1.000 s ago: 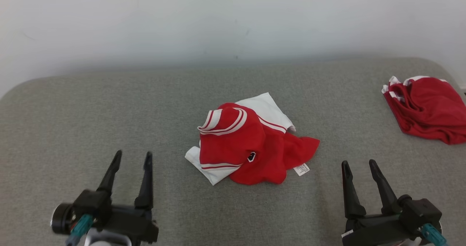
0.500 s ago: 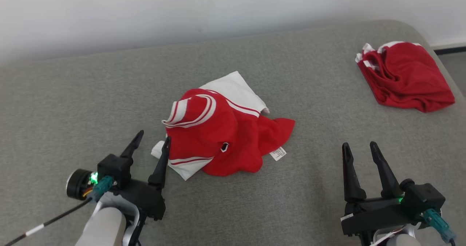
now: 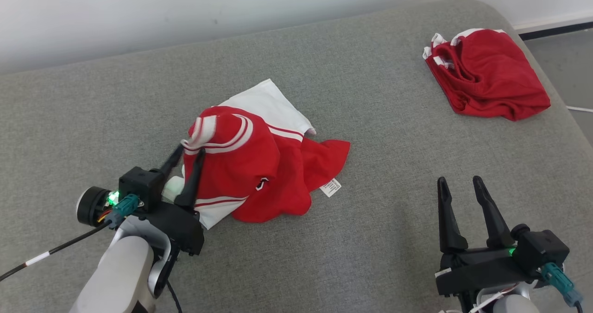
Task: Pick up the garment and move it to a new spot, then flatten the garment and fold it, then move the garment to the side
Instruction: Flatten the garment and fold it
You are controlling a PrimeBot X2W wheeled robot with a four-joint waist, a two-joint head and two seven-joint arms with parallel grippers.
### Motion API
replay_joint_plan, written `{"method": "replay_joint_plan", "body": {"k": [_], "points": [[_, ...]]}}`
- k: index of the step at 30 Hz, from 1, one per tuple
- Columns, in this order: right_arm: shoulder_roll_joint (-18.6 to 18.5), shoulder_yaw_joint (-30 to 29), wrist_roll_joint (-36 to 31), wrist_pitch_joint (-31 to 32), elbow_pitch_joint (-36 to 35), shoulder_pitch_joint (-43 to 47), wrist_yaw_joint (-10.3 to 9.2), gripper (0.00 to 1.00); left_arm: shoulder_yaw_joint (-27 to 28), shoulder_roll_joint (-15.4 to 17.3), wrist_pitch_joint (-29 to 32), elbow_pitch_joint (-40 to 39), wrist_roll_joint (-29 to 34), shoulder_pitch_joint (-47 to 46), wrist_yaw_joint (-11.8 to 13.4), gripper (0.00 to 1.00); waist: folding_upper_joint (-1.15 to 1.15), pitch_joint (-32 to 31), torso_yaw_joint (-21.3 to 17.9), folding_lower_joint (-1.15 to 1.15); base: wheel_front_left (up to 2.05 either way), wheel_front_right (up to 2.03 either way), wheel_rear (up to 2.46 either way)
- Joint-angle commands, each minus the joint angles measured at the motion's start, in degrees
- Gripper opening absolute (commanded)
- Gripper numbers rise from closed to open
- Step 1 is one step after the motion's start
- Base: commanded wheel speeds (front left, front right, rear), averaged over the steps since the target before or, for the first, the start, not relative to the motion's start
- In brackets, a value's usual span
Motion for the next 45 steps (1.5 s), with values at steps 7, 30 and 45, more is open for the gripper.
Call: {"method": "replay_joint_plan", "body": {"k": [7,30,45], "points": [[0.1,-0.8,0.4,-0.3,0.1,2.1,-0.15,1.0,-0.1,1.0,-0.2,-7.3,-0.6,2.0,0.1,0.0,-0.01,-3.1,3.9,-0.01,0.0,0.0,0.0],[0.1,-4.1,-0.4,-0.3,0.9,3.0,-0.15,1.0,11.5,11.3,7.5,-34.9,-8.8,28.8,10.1,0.0,-0.01,-5.4,11.5,-0.01,0.0,0.0,0.0],[-0.3,-5.0,-1.2,-0.3,1.5,3.0,-0.15,1.0,12.4,6.8,1.7,-22.0,-11.3,32.9,11.1,0.0,-0.01,-5.5,11.5,-0.01,0.0,0.0,0.0]]}}
